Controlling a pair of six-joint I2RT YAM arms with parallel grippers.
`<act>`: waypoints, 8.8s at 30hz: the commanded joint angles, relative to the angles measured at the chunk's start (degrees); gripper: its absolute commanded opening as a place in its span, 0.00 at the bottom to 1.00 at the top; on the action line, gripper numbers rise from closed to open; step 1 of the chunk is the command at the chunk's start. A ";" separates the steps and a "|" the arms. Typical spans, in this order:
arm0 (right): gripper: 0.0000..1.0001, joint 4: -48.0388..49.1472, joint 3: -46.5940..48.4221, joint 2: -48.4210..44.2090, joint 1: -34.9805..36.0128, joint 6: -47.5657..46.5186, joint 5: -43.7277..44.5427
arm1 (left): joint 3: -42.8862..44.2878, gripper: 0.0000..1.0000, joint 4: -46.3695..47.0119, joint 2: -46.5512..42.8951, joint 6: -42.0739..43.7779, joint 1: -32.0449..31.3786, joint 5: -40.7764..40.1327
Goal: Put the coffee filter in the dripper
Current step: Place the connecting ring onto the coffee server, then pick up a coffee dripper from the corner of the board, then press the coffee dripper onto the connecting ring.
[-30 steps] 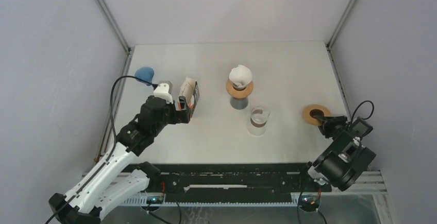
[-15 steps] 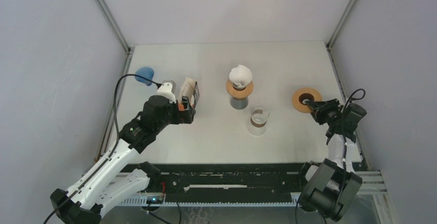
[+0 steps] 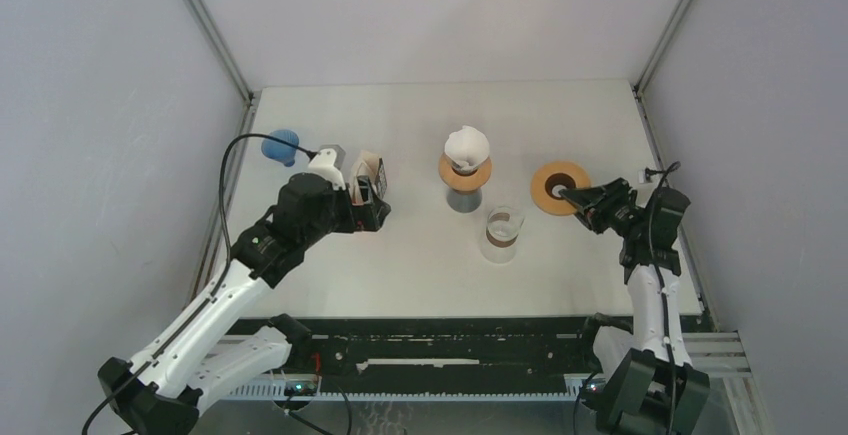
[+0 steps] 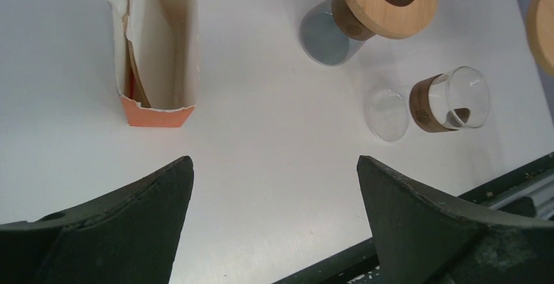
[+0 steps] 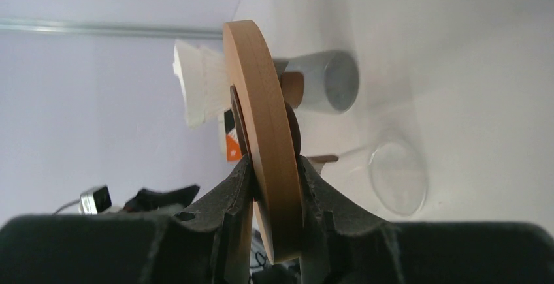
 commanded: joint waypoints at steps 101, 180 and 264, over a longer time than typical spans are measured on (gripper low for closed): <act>0.79 -43.81 23.55 -10.47 24.86 -30.21 27.62 | 9.19 1.00 -3.38 3.73 -1.43 3.66 -3.79; 0.90 -42.81 23.33 -9.74 20.83 -34.49 32.91 | 27.28 0.18 19.46 61.29 -19.23 57.53 21.34; 0.75 -42.49 23.14 -16.09 33.75 -30.72 24.42 | 46.47 0.00 -11.39 41.09 -13.23 -18.27 10.73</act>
